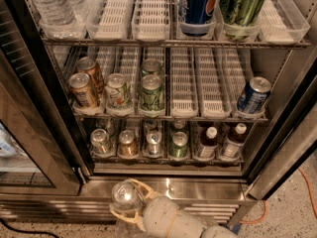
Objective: Pick 7up can from bottom shelf of fridge
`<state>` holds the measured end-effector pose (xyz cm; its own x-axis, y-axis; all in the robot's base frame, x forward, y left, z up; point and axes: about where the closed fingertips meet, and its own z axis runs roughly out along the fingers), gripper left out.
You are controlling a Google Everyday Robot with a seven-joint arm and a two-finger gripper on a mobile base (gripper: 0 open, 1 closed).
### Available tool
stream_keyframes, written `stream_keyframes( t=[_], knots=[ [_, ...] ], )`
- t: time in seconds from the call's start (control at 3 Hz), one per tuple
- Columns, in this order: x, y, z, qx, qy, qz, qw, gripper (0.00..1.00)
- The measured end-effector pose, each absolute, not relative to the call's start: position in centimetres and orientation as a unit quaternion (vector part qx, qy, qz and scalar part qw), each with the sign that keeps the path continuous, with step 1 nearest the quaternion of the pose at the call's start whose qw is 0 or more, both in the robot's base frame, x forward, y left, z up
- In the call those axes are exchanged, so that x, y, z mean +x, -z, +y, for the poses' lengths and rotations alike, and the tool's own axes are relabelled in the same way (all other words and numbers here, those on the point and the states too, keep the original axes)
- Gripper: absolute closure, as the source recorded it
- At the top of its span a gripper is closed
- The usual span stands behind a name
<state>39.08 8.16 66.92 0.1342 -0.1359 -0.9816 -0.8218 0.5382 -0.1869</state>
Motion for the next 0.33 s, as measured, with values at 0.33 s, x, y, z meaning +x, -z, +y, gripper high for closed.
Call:
stream_keyframes(
  t=[0.33],
  knots=[
    [39.13,-66.91,7.86,-0.396,-0.266,0.602,0.640,1.00]
  ],
)
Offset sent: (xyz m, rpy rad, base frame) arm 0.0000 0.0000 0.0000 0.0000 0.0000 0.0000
